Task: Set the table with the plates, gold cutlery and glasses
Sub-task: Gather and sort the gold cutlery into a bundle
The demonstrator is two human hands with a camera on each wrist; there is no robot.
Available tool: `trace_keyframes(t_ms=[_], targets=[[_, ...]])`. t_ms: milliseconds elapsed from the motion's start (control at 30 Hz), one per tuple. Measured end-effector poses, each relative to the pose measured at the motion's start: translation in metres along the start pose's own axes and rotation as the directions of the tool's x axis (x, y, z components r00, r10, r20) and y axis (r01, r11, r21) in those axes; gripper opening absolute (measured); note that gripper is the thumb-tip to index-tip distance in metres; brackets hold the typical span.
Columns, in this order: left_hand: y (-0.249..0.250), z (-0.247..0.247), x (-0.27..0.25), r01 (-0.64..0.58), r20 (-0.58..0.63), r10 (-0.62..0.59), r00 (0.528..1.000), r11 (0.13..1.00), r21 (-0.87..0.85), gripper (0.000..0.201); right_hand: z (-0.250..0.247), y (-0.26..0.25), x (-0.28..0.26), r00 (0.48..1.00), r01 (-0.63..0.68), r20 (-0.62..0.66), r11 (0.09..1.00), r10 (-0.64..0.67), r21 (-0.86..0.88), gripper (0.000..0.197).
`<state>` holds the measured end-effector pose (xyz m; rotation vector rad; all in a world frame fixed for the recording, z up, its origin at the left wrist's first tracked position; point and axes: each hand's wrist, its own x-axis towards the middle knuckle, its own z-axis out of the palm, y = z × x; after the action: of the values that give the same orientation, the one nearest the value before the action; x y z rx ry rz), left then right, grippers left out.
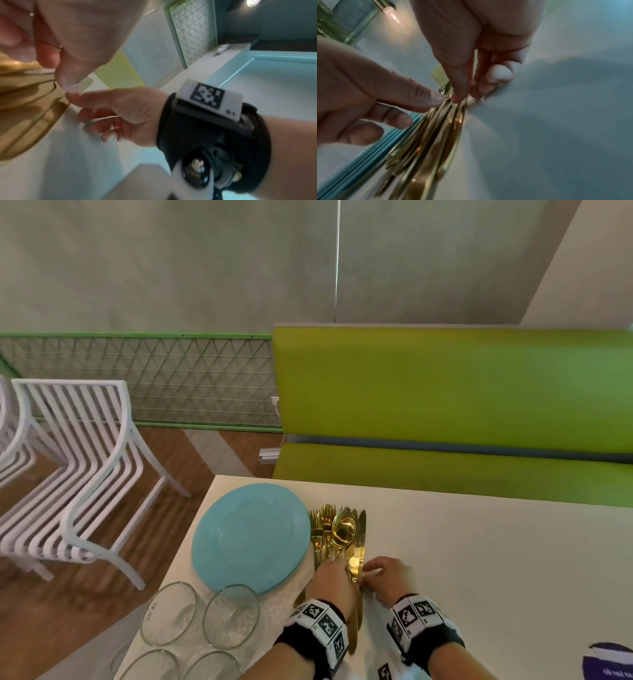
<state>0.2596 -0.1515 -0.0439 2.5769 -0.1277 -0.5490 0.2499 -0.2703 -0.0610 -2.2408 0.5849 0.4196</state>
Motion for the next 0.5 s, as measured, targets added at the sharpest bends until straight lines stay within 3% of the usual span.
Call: trace_keyframes(t_ms=[100, 300, 433, 500], targets=[[0.000, -0.014, -0.003, 0.006, -0.062, -0.010, 0.998, 0.998, -0.060, 0.024, -0.002, -0.006, -0.003, 0.999, 0.041, -0.020, 0.999, -0.041, -0.021, 0.018], [-0.007, -0.062, -0.008, 0.042, -0.249, -0.112, 0.962, 0.962, -0.268, 0.027, 0.009, -0.040, -0.010, 0.984, 0.175, -0.007, 0.983, -0.176, -0.057, 0.015], [-0.029, -0.102, -0.013, 0.068, -0.341, -0.198, 0.919, 0.932, -0.356, 0.025, 0.025, -0.069, -0.009, 0.989, 0.144, 0.047, 0.987, -0.141, -0.065, 0.018], [-0.042, -0.117, -0.018, 0.076, -0.379, -0.232, 0.896, 0.921, -0.383, 0.023, 0.032, -0.082, -0.006, 0.992, 0.114, 0.064, 0.989, -0.108, -0.096, 0.032]])
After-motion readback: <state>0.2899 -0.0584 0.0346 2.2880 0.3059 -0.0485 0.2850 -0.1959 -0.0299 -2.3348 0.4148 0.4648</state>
